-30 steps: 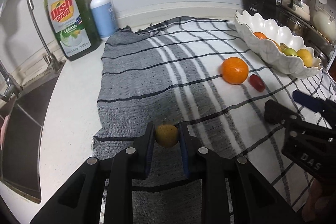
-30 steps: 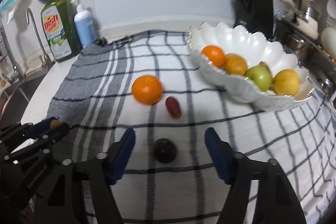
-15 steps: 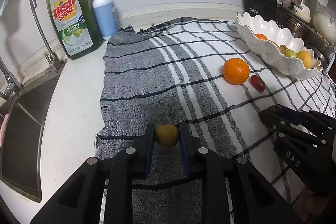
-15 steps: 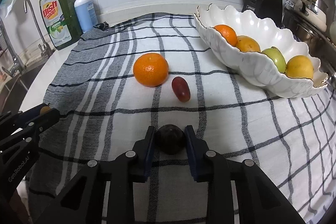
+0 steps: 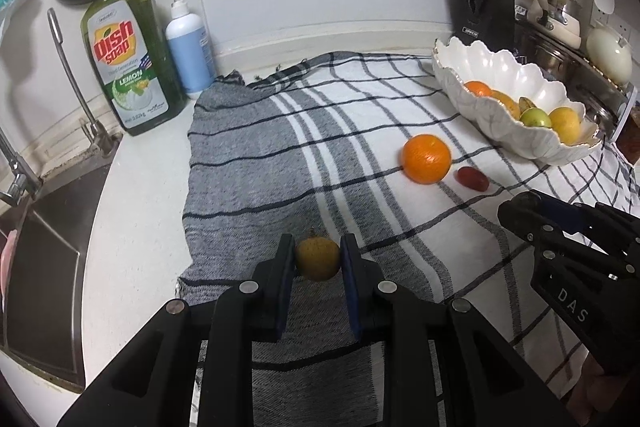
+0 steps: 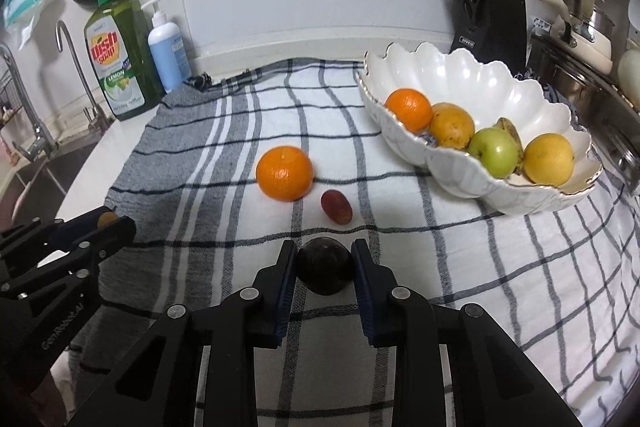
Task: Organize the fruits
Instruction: 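Carry kiwi and plum into the white bowl and open both tools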
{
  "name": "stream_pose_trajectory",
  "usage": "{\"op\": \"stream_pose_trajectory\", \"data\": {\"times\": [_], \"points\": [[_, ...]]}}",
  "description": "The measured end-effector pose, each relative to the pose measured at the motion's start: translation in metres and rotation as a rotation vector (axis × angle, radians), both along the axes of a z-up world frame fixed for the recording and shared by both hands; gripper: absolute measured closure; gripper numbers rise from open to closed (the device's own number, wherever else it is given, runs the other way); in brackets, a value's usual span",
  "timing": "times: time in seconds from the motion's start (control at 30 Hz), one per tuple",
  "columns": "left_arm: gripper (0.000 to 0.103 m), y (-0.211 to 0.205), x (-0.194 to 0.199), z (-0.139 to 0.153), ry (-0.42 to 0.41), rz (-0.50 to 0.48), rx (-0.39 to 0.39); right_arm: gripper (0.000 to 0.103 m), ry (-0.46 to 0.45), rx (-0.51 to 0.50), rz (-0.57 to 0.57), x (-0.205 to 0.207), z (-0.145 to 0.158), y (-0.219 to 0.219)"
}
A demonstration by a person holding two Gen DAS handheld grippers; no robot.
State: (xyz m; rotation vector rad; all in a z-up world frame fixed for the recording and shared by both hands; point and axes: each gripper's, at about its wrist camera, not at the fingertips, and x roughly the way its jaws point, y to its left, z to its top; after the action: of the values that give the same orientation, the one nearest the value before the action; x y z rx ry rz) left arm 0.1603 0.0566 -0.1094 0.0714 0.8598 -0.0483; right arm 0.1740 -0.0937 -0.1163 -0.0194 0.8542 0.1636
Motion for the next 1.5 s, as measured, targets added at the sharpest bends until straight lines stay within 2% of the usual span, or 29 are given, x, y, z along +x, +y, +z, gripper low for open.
{"op": "stream_pose_trajectory", "data": {"times": [0.43, 0.7, 0.83, 1.17, 1.5], "points": [[0.079, -0.019, 0.004, 0.014, -0.024, -0.035, 0.002, 0.074, 0.006, 0.089, -0.013, 0.0, 0.01, -0.019], [0.079, -0.025, 0.005, 0.018, -0.033, -0.044, -0.002, 0.074, -0.03, 0.082, -0.033, -0.002, 0.021, -0.025], [0.079, -0.03, 0.005, 0.021, -0.039, -0.055, -0.006, 0.074, -0.029, 0.117, -0.03, -0.002, 0.026, -0.029], [0.079, -0.047, 0.013, 0.037, -0.064, -0.09, -0.017, 0.074, -0.087, 0.071, -0.065, -0.003, 0.047, -0.046], [0.079, -0.082, 0.03, 0.052, -0.078, -0.151, -0.02, 0.074, -0.12, 0.048, -0.124, 0.002, 0.062, -0.084]]}}
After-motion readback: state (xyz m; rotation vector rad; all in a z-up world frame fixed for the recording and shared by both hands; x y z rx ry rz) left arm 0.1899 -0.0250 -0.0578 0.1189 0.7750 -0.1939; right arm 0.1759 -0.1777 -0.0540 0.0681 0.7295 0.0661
